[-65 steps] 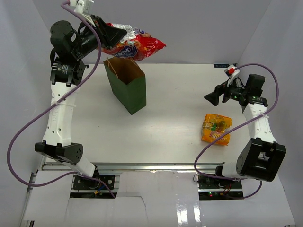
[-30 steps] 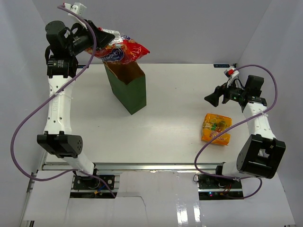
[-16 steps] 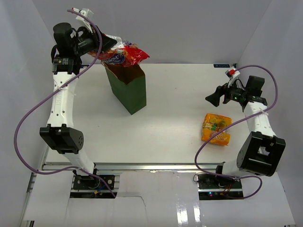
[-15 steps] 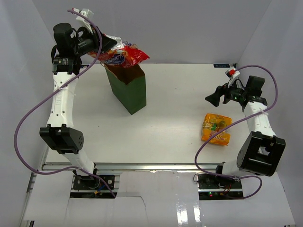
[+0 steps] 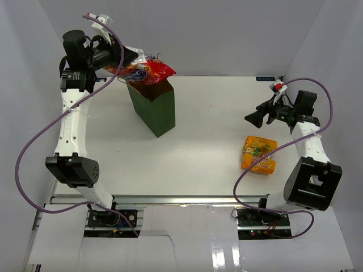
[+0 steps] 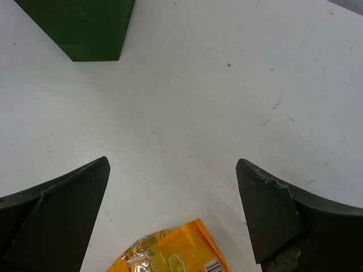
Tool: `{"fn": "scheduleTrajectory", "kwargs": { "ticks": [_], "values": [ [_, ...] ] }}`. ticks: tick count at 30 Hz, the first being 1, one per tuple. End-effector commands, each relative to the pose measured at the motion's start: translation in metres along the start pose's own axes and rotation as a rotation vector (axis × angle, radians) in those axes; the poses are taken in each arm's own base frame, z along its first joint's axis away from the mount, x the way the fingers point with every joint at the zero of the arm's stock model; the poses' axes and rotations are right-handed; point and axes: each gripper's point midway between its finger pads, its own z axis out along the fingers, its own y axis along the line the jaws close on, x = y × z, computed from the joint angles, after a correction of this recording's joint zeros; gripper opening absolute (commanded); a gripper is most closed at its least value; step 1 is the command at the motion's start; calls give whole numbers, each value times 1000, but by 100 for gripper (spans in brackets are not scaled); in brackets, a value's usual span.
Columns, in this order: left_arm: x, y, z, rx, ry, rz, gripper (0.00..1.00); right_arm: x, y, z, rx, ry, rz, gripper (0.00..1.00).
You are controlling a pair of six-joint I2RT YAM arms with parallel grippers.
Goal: Place the snacks into the paper bag
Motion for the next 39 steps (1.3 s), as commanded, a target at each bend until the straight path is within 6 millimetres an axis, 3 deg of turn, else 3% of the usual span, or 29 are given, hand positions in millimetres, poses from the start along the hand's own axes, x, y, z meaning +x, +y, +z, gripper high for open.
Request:
{"fn": "scheduleTrajectory", "kwargs": {
  "ticks": [1, 10, 15, 22, 24, 30, 39],
  "values": [
    [-60, -33, -31, 15, -151, 202, 0, -6, -1, 1, -18, -31, -28, 98],
    [-48, -28, -27, 33, -118, 256, 0, -4, -1, 2, -22, -31, -19, 98],
    [-58, -29, -31, 30, -140, 402, 0, -1, -2, 2, -23, -28, -14, 97],
    [-62, -47, -31, 147, -162, 532, 0, 2, -2, 3, -22, -22, -8, 97],
    [-64, -35, -38, 118, -166, 554, 0, 0, -2, 3, -23, -24, -10, 97],
    [-70, -40, -48, 140, -181, 645, 0, 1, -3, 4, -26, -24, -8, 96],
    [-58, -36, -45, 195, -162, 657, 0, -2, -5, 4, -25, -27, -11, 96]
  ]
}}
